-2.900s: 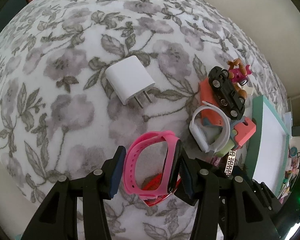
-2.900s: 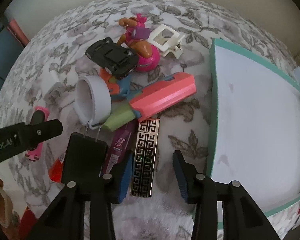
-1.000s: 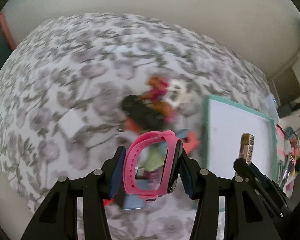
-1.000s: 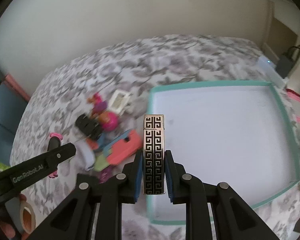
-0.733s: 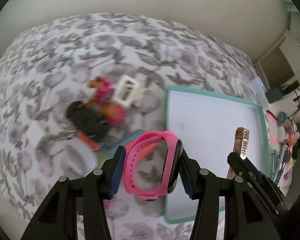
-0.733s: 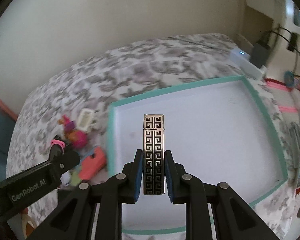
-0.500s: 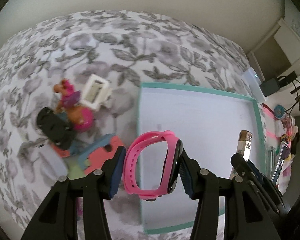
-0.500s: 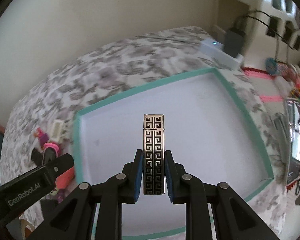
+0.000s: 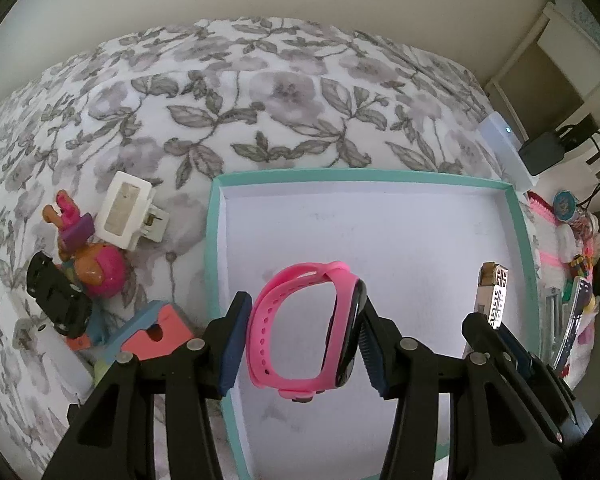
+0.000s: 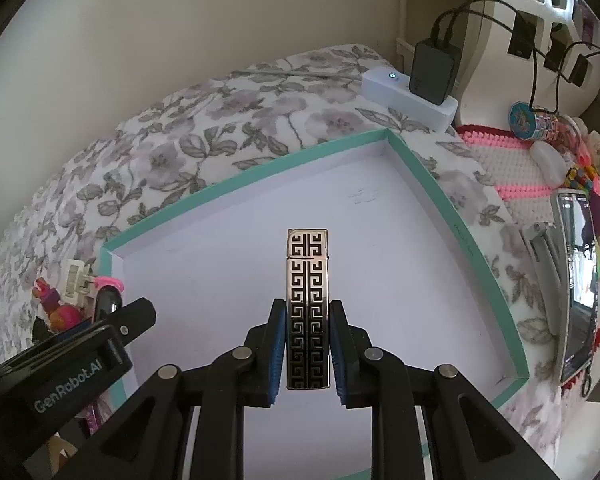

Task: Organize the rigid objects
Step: 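Carry the pink band and gold box into the tray with both grippers, then open both grippers to release the band and box in the tray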

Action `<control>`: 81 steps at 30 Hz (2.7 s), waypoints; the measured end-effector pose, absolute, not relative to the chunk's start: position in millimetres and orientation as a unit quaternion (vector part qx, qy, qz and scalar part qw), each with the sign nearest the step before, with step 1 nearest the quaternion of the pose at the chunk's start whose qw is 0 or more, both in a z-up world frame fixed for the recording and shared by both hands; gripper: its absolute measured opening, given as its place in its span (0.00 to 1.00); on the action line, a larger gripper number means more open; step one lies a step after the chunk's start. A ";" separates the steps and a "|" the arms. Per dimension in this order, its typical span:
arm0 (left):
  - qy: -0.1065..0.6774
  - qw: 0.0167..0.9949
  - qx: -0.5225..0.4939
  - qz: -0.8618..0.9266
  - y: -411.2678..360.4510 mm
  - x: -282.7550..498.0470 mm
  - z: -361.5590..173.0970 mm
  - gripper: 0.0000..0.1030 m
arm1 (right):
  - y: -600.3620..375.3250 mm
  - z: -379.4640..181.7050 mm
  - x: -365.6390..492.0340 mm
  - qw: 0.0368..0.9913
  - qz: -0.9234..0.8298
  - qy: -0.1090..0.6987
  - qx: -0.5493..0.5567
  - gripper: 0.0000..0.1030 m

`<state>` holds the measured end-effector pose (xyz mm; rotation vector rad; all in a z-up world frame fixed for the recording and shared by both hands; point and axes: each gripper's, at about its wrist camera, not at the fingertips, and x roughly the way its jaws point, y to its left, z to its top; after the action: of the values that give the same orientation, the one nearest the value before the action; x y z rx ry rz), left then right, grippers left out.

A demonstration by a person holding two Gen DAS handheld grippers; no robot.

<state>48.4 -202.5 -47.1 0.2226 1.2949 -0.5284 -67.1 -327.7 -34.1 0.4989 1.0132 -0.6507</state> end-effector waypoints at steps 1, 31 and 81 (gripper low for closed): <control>0.595 0.759 0.103 -0.243 -203.4 48.5 -48.2 0.51 | -328.7 -35.6 -67.2 0.793 -0.303 0.474 0.233 0.21; 0.559 0.796 0.104 -0.208 -180.8 53.2 -35.0 0.86 | -322.5 -42.6 -60.5 0.789 -0.290 0.494 0.220 0.22; 0.468 0.862 0.028 -0.194 -89.2 66.4 43.3 0.86 | -278.6 -3.9 -57.0 0.832 -0.265 0.462 0.154 1.00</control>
<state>66.4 -89.2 43.3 0.0589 0.9824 -0.4066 -57.0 -278.6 -3.9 0.3269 0.9801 -0.5625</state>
